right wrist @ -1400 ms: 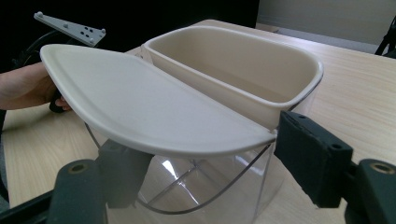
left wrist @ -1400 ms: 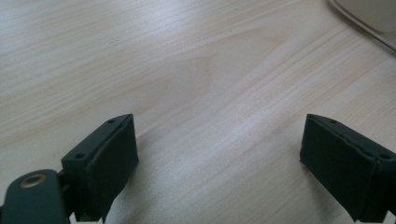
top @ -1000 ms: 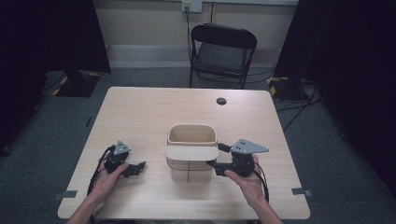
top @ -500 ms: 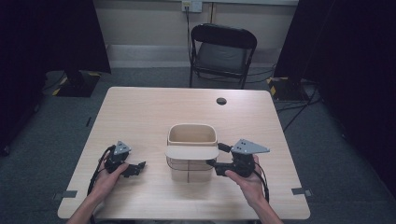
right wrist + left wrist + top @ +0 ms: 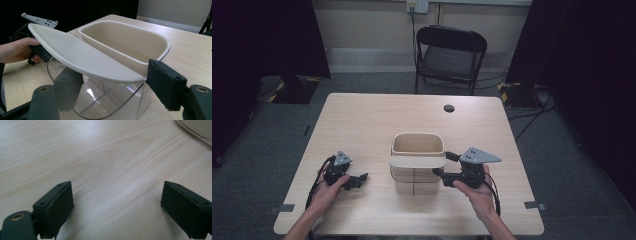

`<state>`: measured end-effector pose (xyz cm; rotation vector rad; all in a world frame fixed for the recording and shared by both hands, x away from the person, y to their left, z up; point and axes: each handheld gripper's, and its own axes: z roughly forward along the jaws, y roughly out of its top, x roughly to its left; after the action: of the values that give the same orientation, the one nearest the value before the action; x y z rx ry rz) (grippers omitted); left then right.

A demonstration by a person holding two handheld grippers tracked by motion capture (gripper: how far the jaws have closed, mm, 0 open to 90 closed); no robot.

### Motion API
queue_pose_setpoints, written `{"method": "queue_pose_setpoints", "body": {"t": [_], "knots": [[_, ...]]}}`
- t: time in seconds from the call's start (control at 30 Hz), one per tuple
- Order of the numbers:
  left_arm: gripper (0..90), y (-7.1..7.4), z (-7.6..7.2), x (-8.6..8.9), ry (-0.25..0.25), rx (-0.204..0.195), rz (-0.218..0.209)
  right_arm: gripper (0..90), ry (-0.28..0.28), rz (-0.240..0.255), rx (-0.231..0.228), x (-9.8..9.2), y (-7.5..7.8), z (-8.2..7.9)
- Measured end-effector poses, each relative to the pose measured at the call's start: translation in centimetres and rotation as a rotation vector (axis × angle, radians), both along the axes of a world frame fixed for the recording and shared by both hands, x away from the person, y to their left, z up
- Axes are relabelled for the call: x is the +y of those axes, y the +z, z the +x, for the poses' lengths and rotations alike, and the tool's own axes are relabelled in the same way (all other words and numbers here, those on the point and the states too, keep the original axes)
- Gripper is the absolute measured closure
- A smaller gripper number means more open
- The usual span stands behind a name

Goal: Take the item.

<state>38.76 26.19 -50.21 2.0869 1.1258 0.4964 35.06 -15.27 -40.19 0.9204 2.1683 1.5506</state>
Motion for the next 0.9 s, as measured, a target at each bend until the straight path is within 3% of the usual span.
{"method": "queue_pose_setpoints", "body": {"t": [0.9], "knots": [[10.3, 0.00, 0.00, 0.00, 0.000, 0.000, 0.000, 37.3, 0.016, 0.000, -0.004, 0.31, 0.49, 0.24]]}}
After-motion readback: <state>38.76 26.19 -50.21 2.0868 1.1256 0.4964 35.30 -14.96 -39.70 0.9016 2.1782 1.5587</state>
